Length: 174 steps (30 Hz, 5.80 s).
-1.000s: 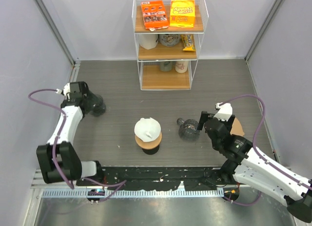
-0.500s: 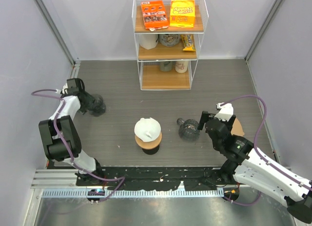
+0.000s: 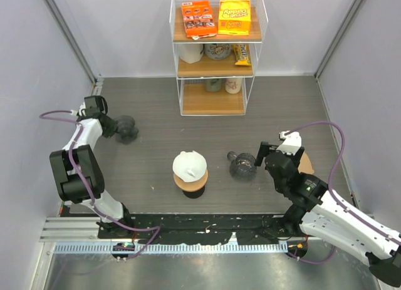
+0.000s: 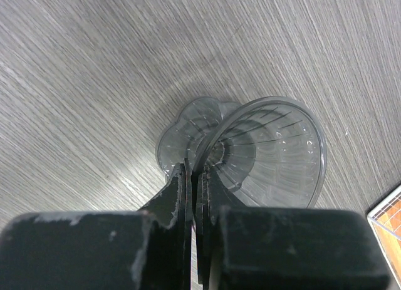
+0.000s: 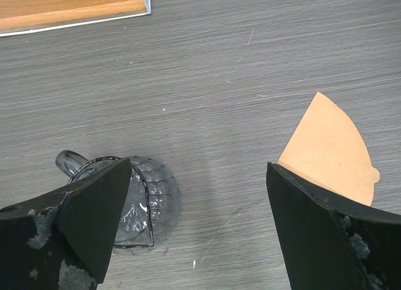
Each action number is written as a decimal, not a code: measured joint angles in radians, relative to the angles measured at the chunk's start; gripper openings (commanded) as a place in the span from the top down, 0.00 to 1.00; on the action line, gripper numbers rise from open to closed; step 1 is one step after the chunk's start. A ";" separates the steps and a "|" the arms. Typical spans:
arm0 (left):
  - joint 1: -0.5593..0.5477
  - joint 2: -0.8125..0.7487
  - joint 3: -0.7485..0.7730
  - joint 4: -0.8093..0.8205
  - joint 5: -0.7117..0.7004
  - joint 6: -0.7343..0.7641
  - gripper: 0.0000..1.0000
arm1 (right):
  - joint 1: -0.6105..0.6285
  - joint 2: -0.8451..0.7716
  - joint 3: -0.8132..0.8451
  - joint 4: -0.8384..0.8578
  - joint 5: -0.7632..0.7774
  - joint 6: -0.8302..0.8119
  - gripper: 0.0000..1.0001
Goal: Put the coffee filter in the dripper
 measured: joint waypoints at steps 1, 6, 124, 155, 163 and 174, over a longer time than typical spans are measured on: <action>0.000 0.000 0.000 0.000 0.004 0.000 1.00 | 0.000 -0.002 0.000 -0.001 0.000 0.000 0.05; 0.000 -0.024 0.000 -0.010 0.047 0.002 1.00 | 0.000 -0.012 0.014 -0.006 -0.013 -0.013 0.05; -0.721 -0.801 -0.319 -0.031 -0.287 0.180 0.00 | 0.005 -0.097 0.040 -0.053 -0.522 -0.264 0.94; -0.696 -0.849 -0.371 -0.014 -0.301 0.182 0.00 | 0.005 -0.093 0.041 -0.092 -0.503 -0.194 0.50; -0.694 -0.848 -0.372 -0.015 -0.303 0.185 0.00 | 0.006 -0.108 0.041 -0.095 -0.514 -0.179 0.46; -0.694 -0.866 -0.380 -0.015 -0.314 0.185 0.00 | 0.006 -0.156 0.051 -0.151 -0.526 -0.129 0.32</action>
